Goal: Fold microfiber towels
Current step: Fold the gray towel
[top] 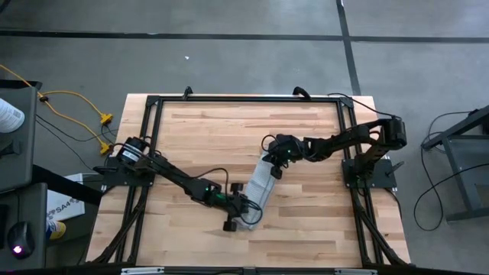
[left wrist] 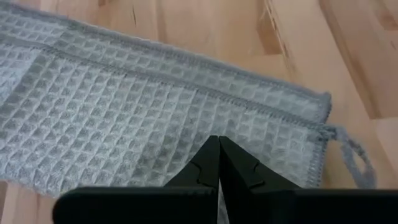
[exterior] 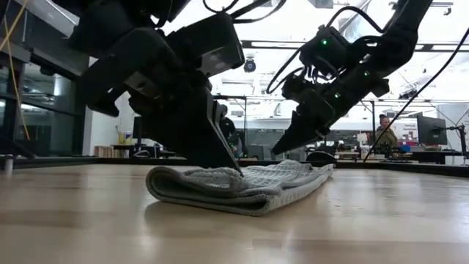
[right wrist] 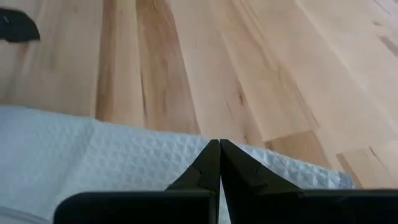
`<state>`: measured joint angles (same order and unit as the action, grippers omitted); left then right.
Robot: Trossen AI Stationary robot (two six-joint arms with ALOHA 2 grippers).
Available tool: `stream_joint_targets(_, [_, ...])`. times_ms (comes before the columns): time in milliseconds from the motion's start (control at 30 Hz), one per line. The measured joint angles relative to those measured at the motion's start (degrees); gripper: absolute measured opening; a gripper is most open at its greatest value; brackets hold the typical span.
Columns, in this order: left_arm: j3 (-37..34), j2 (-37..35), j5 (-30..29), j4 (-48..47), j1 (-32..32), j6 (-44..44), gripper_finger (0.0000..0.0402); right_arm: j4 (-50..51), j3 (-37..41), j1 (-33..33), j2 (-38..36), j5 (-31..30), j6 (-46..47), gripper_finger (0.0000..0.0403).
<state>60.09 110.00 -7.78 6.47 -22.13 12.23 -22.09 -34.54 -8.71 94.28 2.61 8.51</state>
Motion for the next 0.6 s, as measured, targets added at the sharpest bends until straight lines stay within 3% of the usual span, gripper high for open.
stream_joint_targets(133, [0.23,0.00,-0.01,0.61,0.00,0.00,0.0000,0.20,0.00,1.16,-0.02,-0.59,0.71,0.0002])
stream_joint_targets(367, [0.29,-0.06,-0.23,1.49,0.00,0.02,0.0000,5.17,0.00,5.83,-1.77,-7.70,3.35,0.0002])
stream_joint_targets(500, [0.31,-1.34,-0.71,1.10,0.00,0.02,0.0000,9.51,-0.03,9.58,-5.48,-13.94,4.76,0.0002])
stream_joint_targets(600, [0.31,-2.66,-0.73,-3.17,0.00,0.06,0.0000,15.95,0.00,11.97,-9.68,-14.64,9.44,0.0002])
